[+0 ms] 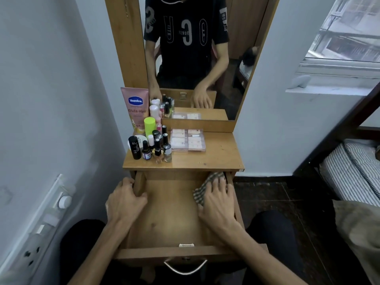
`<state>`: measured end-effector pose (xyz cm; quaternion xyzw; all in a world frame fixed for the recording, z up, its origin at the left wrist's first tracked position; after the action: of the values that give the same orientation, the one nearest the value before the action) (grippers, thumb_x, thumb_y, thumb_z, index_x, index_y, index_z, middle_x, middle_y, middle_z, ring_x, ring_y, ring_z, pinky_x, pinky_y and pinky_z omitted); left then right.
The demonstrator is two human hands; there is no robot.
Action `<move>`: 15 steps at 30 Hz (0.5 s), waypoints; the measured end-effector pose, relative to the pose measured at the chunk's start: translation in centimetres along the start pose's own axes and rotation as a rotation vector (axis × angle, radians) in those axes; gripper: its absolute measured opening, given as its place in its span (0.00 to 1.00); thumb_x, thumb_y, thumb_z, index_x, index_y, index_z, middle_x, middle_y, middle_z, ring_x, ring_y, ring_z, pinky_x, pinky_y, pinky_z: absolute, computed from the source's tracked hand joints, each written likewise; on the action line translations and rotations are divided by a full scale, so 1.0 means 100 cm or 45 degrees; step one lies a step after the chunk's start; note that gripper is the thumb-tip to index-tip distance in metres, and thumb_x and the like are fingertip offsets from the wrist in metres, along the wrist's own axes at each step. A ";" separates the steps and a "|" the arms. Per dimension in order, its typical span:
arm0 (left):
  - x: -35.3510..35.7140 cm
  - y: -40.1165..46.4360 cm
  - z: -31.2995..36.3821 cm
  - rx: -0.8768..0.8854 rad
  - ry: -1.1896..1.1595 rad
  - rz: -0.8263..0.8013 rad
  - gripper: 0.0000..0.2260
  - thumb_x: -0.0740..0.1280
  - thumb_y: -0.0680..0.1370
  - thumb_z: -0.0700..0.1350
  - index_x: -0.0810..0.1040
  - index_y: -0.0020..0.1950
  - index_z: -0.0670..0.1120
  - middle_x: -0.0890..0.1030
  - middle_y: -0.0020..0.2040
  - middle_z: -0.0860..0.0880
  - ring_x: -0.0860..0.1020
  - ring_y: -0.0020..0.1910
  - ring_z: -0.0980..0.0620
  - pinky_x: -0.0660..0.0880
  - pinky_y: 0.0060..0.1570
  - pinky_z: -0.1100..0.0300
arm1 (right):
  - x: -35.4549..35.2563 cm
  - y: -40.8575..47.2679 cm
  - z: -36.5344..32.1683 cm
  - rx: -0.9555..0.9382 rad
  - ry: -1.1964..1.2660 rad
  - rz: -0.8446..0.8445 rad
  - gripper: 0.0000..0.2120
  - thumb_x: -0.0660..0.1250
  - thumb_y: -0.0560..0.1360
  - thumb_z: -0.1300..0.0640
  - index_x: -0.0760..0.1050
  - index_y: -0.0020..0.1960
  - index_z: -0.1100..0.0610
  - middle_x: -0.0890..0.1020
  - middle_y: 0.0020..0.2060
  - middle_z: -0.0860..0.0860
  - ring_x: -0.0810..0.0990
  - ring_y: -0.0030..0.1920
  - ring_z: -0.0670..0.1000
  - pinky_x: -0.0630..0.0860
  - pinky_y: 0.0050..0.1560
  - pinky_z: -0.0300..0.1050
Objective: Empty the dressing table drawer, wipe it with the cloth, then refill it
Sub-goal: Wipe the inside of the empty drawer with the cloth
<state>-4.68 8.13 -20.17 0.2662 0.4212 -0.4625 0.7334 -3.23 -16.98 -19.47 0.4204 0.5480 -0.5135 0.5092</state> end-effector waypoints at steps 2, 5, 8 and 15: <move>0.000 0.005 0.002 -0.003 -0.005 -0.007 0.23 0.74 0.72 0.49 0.76 0.65 0.45 0.82 0.59 0.44 0.81 0.55 0.38 0.79 0.50 0.47 | 0.007 0.006 -0.009 0.025 0.011 -0.067 0.34 0.66 0.77 0.51 0.62 0.78 0.64 0.63 0.78 0.64 0.61 0.77 0.65 0.63 0.74 0.59; 0.000 0.011 0.003 0.009 -0.026 -0.031 0.21 0.72 0.72 0.45 0.77 0.64 0.44 0.82 0.58 0.43 0.81 0.54 0.38 0.77 0.49 0.48 | 0.018 0.019 -0.008 0.113 0.109 -0.203 0.30 0.69 0.78 0.58 0.63 0.76 0.65 0.65 0.75 0.64 0.64 0.75 0.64 0.75 0.66 0.55; 0.001 0.014 0.000 0.053 -0.017 -0.041 0.20 0.71 0.71 0.42 0.77 0.63 0.44 0.82 0.57 0.44 0.81 0.52 0.38 0.77 0.47 0.48 | 0.030 0.032 -0.004 0.207 0.194 -0.183 0.29 0.71 0.79 0.59 0.64 0.75 0.65 0.68 0.73 0.63 0.65 0.74 0.64 0.79 0.62 0.54; 0.005 0.015 -0.006 0.085 -0.062 -0.022 0.18 0.72 0.70 0.41 0.77 0.60 0.43 0.82 0.55 0.44 0.81 0.51 0.40 0.76 0.47 0.49 | 0.025 0.055 -0.009 0.301 0.648 -0.238 0.18 0.71 0.74 0.55 0.75 0.60 0.62 0.81 0.58 0.59 0.78 0.62 0.61 0.78 0.64 0.56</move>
<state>-3.44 9.08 -20.90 0.2756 0.3898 -0.4891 0.7300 1.71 -15.58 -22.67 0.5399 0.6306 -0.4966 0.2534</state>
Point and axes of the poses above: each hand's wrist, its own y-axis towards the middle knuckle, its own x-axis out of the palm, z = x × y, the point moved 2 cm from there along y, towards the middle knuckle
